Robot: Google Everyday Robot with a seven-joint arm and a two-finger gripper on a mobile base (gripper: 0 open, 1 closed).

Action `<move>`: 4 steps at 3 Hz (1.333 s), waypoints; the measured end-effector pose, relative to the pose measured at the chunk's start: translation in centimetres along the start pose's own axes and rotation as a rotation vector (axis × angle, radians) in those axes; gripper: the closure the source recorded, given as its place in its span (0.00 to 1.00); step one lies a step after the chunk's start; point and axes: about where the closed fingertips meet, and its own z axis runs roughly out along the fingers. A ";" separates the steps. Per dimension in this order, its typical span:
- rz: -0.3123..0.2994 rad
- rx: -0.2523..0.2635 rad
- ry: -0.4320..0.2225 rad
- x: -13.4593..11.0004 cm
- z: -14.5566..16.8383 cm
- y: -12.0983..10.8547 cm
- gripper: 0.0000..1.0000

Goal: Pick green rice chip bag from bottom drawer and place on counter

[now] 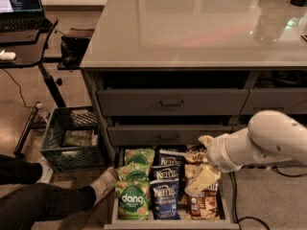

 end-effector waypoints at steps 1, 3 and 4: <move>0.015 0.018 -0.117 0.5 4.2 -1.0 0.00; 0.016 0.031 -0.210 0.5 8.1 -1.9 0.00; 0.014 0.058 -0.239 0.7 9.8 -1.6 0.00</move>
Offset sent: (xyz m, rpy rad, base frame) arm 0.0501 0.0483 -0.0912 0.2689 -0.1549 -0.0650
